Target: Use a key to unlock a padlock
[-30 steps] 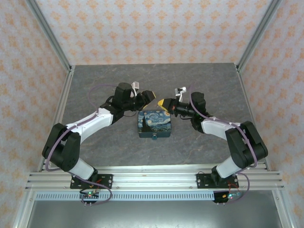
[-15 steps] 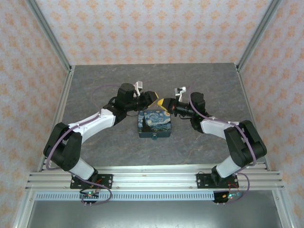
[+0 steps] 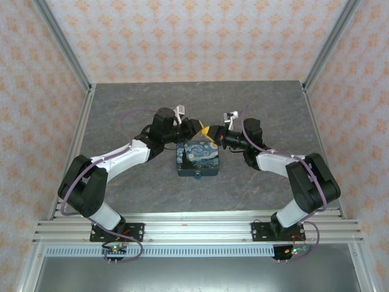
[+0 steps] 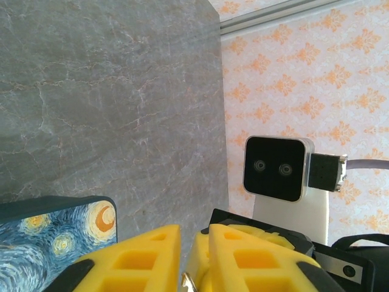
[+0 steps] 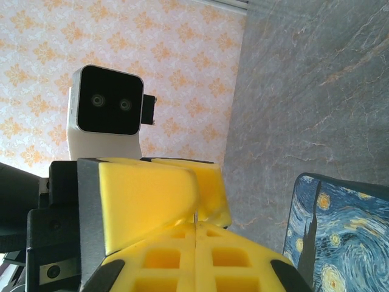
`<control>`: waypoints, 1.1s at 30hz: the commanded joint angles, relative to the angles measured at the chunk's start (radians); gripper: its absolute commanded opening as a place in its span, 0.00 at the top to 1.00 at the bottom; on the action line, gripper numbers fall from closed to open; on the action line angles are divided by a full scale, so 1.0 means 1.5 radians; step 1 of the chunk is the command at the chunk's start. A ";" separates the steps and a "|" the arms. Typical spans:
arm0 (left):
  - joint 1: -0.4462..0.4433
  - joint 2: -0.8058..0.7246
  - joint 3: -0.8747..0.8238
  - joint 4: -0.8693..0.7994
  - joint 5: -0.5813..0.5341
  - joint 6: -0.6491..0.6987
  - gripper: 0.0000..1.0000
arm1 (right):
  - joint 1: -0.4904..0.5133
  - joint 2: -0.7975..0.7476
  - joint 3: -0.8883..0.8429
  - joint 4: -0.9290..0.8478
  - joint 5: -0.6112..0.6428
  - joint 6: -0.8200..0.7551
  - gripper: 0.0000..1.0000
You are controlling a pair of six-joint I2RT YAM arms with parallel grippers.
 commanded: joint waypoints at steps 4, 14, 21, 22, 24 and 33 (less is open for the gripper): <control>-0.004 0.008 0.007 0.019 -0.008 0.004 0.98 | 0.004 0.004 0.000 0.047 0.001 0.001 1.00; -0.004 -0.030 -0.021 0.006 -0.075 -0.024 1.00 | -0.028 -0.108 -0.061 -0.078 0.144 -0.005 0.37; -0.004 -0.073 -0.034 0.000 -0.123 -0.030 1.00 | -0.018 -0.239 -0.065 -0.267 0.370 -0.042 0.01; -0.004 -0.077 -0.037 0.007 -0.127 -0.028 1.00 | -0.018 -0.244 -0.068 -0.262 0.392 -0.032 0.01; -0.004 -0.084 -0.042 0.021 -0.137 -0.029 1.00 | -0.017 -0.231 -0.065 -0.236 0.389 -0.016 0.01; -0.005 -0.072 -0.096 0.194 -0.157 -0.080 1.00 | 0.016 -0.060 -0.016 0.101 0.297 0.113 0.41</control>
